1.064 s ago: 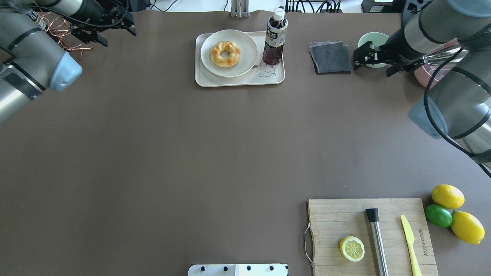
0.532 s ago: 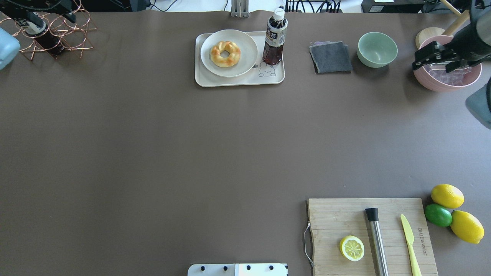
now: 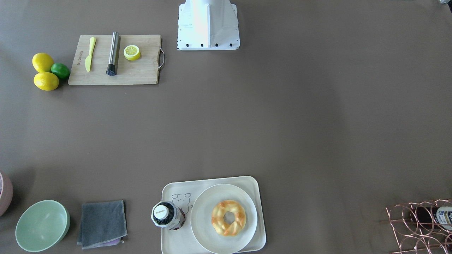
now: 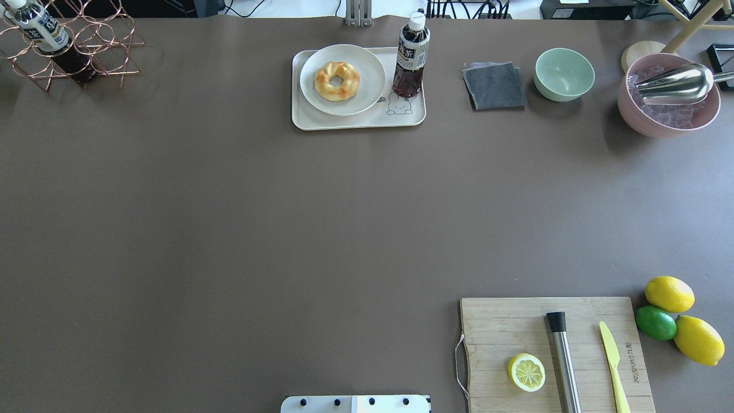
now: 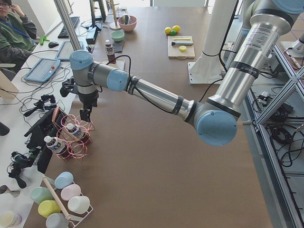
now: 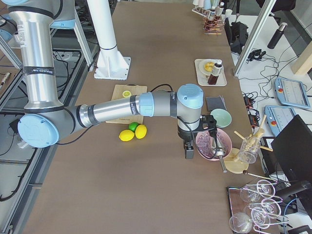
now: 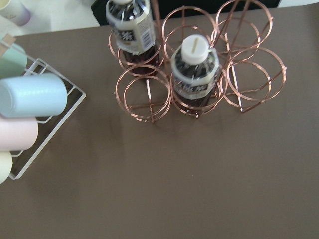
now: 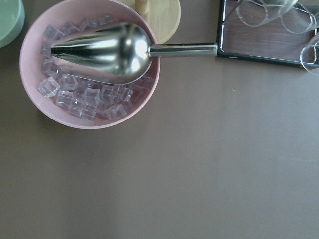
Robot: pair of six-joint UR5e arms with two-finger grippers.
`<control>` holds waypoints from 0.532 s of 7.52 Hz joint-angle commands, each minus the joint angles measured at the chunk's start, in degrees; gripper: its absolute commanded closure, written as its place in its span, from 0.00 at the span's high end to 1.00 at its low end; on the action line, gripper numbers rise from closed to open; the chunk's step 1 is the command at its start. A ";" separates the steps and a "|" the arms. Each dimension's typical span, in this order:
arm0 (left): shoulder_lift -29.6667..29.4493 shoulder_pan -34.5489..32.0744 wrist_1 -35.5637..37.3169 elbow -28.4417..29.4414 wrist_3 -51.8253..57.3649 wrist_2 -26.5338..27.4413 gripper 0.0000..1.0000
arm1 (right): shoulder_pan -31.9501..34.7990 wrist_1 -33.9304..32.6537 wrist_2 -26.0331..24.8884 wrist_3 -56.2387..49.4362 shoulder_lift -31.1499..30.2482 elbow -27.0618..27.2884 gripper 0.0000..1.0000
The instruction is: Place donut on tray
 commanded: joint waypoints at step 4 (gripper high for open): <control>10.42 -3.17 -6.06 1.14 -0.03 -1.90 0.98 | 3.48 0.41 -2.10 -7.35 -3.97 -0.19 1.00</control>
